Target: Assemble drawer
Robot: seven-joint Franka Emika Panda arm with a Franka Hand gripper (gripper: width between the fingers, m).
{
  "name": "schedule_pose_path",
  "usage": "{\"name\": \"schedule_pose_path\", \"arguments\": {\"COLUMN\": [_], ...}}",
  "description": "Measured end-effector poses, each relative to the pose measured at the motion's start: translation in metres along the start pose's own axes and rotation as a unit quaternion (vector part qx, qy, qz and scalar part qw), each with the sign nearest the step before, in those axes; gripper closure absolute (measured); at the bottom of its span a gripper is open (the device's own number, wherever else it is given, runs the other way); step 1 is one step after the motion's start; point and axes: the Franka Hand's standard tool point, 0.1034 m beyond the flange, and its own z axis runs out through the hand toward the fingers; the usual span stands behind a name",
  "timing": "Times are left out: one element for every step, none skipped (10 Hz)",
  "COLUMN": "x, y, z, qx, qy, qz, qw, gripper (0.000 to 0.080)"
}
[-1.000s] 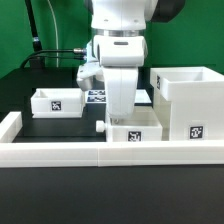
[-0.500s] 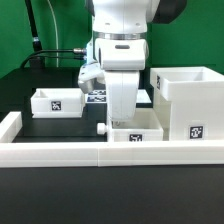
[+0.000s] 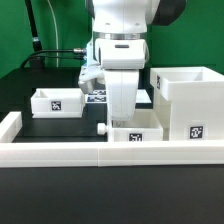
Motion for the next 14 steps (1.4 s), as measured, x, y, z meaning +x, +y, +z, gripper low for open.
{"name": "schedule_pose_path", "arguments": {"x": [0.0007, 0.0018, 0.0014, 0.0007, 0.0006, 0.0005, 0.0009, 0.0039, 0.0067, 0.0082, 0.0081, 0.0084, 0.0072, 0.0064], "y": [0.0, 0.0, 0.0001, 0.0, 0.0, 0.0, 0.0, -0.0002, 0.0, 0.0001, -0.0001, -0.0001, -0.0002, -0.0002], "z": [0.0, 0.0, -0.0001, 0.0, 0.0, 0.0, 0.0, 0.0001, -0.0002, -0.0003, -0.0001, 0.0, 0.0001, 0.0001], "qx": [0.0, 0.0, 0.0, 0.0, 0.0, 0.0, 0.0, 0.0, 0.001, 0.0, 0.001, 0.0, -0.001, -0.001], "qy": [0.0, -0.001, -0.003, -0.003, -0.003, -0.003, -0.003, -0.002, -0.002, -0.001, -0.001, -0.001, -0.001, -0.001], "qz": [-0.002, -0.01, -0.017, -0.015, -0.015, -0.015, -0.015, -0.016, -0.014, -0.014, -0.008, 0.005, 0.021, 0.02], "qw": [1.0, 1.0, 1.0, 1.0, 1.0, 1.0, 1.0, 1.0, 1.0, 1.0, 1.0, 1.0, 1.0, 1.0], "gripper": [0.0757, 0.0757, 0.0757, 0.0757, 0.0757, 0.0757, 0.0757, 0.0757, 0.0757, 0.0757, 0.0757, 0.0757, 0.0757, 0.0757]}}
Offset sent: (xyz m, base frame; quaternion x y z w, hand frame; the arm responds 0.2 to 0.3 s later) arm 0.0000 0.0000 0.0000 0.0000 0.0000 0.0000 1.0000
